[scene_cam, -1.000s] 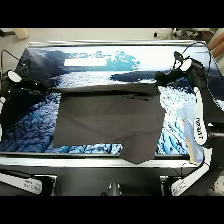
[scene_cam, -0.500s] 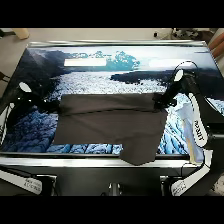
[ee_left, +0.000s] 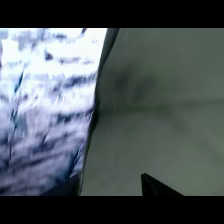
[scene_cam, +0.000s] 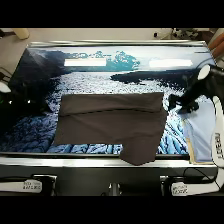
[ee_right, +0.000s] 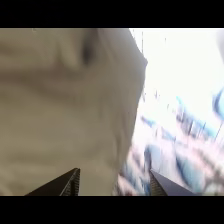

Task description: Fold the shirts.

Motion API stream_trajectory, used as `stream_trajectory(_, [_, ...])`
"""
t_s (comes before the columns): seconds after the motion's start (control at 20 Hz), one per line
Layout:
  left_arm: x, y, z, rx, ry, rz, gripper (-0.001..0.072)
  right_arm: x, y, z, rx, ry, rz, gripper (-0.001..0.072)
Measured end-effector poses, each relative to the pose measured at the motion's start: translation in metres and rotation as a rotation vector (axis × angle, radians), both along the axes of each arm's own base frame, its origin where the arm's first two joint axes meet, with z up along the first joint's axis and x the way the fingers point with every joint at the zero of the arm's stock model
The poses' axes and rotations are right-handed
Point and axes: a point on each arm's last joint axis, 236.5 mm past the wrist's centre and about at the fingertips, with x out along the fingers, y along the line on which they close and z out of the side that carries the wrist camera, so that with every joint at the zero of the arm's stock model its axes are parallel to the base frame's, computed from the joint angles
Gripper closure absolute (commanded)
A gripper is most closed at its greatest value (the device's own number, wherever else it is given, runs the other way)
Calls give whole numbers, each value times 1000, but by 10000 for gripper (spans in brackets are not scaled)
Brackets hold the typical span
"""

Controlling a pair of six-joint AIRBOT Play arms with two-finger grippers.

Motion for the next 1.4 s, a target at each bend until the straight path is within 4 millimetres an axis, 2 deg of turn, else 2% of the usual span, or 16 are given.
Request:
stream_trajectory(0.1, [-40, -5, -15, 2, 44, 5, 248, -28, 6, -12, 29, 26, -2, 283])
stream_trajectory(0.2, [-74, -12, -31, -1, 77, 1, 245, -47, 17, -23, 68, 36, -3, 284])
stream_trajectory(0.3, [-96, -17, -46, -2, 95, 7, 236, -61, 23, -31, 92, 49, -2, 284])
stream_trajectory(0.4, [-110, -22, -58, -6, 108, 16, 196, -67, 27, -35, 107, 52, 0, 284])
stream_trajectory(0.55, [-117, -29, -66, -23, 104, 39, 198, -72, 30, -38, 118, 52, 8, 283])
stream_trajectory(0.6, [-118, -33, -67, -32, 103, 43, 242, -72, 30, -38, 121, 51, 10, 282])
stream_trajectory(0.7, [-117, -35, -70, -22, 91, 41, 451, -73, 30, -38, 119, 47, 14, 276])
stream_trajectory(0.75, [-116, -37, -72, -16, 84, 39, 607, -74, 29, -37, 116, 44, 18, 243])
stream_trajectory(0.8, [-115, -39, -75, -12, 79, 33, 681, -76, 29, -37, 113, 41, 24, 219])
stream_trajectory(0.95, [-115, -44, -75, -6, 72, 13, 681, -99, 33, -43, 114, 50, 30, 221])
stream_trajectory(1.1, [-114, -46, -75, -3, 66, 5, 681, -128, 47, -65, 158, 72, 18, 224])
stream_trajectory(1.15, [-114, -47, -75, -2, 65, 4, 681, -136, 53, -72, 178, 77, 10, 236])
stream_trajectory(1.2, [-114, -47, -76, -2, 64, 3, 681, -142, 58, -80, 193, 77, 0, 282])
stream_trajectory(1.25, [-114, -47, -76, -1, 63, 2, 681, -146, 61, -87, 203, 74, -13, 285])
stream_trajectory(1.3, [-114, -47, -76, -1, 63, 1, 681, -149, 64, -92, 209, 70, -25, 290])
stream_trajectory(1.4, [-114, -47, -76, -1, 63, 0, 681, -149, 69, -100, 225, 51, -50, 361])
